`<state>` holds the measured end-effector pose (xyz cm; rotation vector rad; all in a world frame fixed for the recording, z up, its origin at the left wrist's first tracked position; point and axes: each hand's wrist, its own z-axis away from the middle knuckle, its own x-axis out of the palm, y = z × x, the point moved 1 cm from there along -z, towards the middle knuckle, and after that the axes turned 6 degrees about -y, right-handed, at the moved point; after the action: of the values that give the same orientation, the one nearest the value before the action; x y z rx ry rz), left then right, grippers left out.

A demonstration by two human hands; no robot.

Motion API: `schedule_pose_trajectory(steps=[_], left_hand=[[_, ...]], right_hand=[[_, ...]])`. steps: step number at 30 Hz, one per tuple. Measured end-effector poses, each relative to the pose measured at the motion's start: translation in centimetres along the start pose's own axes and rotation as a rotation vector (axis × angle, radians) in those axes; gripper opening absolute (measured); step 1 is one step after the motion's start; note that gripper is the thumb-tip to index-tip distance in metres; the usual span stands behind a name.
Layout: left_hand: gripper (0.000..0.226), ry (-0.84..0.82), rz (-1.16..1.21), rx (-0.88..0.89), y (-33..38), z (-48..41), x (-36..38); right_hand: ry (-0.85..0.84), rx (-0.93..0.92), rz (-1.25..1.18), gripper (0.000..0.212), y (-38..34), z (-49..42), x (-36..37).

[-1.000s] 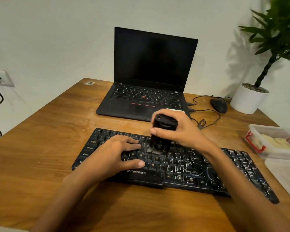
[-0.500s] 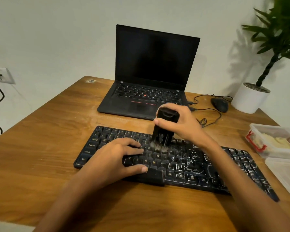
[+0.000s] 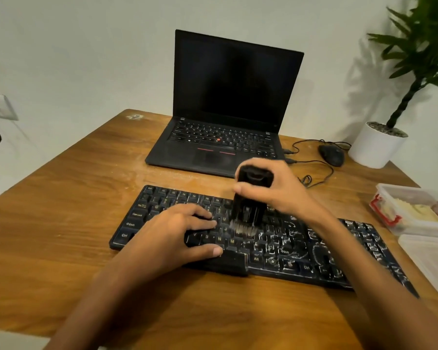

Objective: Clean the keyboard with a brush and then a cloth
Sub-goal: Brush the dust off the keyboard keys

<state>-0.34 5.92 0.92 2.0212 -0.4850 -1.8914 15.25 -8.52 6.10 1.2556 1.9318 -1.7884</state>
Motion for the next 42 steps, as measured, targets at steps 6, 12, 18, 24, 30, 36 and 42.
schedule_pose_trajectory(steps=[6, 12, 18, 24, 30, 36, 42], left_hand=[[0.063, 0.01, 0.002, -0.007, 0.8, 0.5, -0.2], [0.065, 0.018, 0.067, -0.009, 0.6, 0.7, 0.0], [0.055, 0.014, 0.064, -0.017, 0.8, 0.6, 0.0], [0.061, 0.026, 0.062, -0.008, 0.6, 0.7, 0.0], [0.054, 0.01, 0.061, -0.015, 0.7, 0.6, 0.0], [0.062, 0.021, 0.036, 0.011, 0.5, 0.6, 0.1], [0.058, 0.013, 0.05, -0.01, 1.0, 0.8, -0.2]], right_hand=[[0.176, -0.085, -0.072, 0.021, -1.5, 0.7, 0.0], [0.091, -0.057, -0.04, 0.03, -1.4, 3.1, 0.9], [0.133, -0.016, -0.011, 0.031, -1.7, 4.5, -1.1], [0.021, -0.081, -0.073, 0.025, -2.6, 3.5, 2.2], [-0.003, 0.073, -0.019, 0.032, -1.5, 5.4, -2.0], [-0.029, -0.082, -0.095, 0.021, -3.7, 3.6, 2.4], [0.01, 0.068, -0.063, 0.031, -1.7, 6.6, -1.3]])
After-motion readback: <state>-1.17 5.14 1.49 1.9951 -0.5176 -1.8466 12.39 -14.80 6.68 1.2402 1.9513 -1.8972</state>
